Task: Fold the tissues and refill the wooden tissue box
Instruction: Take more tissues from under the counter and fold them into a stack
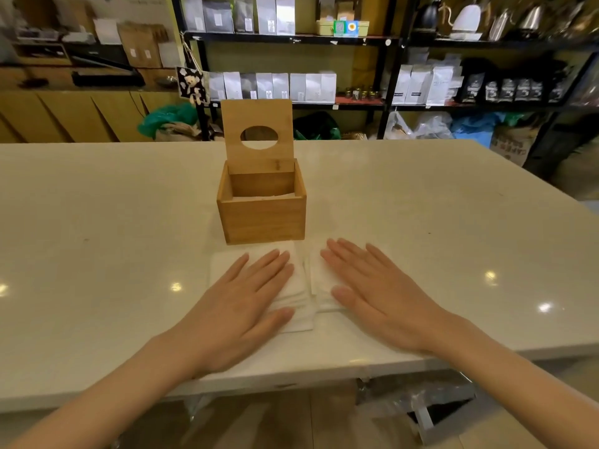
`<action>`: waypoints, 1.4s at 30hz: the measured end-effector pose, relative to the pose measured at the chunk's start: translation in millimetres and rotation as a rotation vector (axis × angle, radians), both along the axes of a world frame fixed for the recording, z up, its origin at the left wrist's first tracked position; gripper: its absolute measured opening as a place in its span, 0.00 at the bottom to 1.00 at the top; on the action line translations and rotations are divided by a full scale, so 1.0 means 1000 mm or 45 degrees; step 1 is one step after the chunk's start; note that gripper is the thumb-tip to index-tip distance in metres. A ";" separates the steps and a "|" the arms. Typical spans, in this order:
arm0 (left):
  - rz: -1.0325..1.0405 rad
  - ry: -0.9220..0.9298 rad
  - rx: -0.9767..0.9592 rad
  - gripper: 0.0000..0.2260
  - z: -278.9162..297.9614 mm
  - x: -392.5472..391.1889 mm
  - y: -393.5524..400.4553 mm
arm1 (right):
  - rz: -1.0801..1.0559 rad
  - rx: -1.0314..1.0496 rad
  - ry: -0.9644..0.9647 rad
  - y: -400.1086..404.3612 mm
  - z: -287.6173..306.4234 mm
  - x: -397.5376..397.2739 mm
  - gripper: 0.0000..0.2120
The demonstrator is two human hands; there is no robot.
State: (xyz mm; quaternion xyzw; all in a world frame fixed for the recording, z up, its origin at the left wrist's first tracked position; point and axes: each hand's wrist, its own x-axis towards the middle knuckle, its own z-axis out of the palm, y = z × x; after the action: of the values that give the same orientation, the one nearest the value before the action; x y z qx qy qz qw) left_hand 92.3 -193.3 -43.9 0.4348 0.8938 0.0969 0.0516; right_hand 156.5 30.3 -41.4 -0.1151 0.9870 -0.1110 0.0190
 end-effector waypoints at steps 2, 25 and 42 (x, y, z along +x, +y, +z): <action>0.009 0.016 -0.027 0.28 -0.005 0.002 0.000 | 0.011 0.097 -0.065 -0.003 -0.006 0.003 0.29; 0.135 0.111 0.345 0.23 -0.003 -0.007 -0.044 | 0.336 0.142 0.323 -0.051 0.011 -0.029 0.18; 0.126 0.343 0.251 0.21 0.002 -0.002 -0.036 | 0.294 0.171 0.779 -0.059 0.002 -0.023 0.13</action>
State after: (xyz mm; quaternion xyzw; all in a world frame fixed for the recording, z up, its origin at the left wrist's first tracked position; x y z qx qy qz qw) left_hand 90.4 -228.8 -41.4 0.4024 0.8990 0.1274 -0.1165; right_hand 133.2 -28.4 -39.5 -0.2525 0.9325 -0.0033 -0.2583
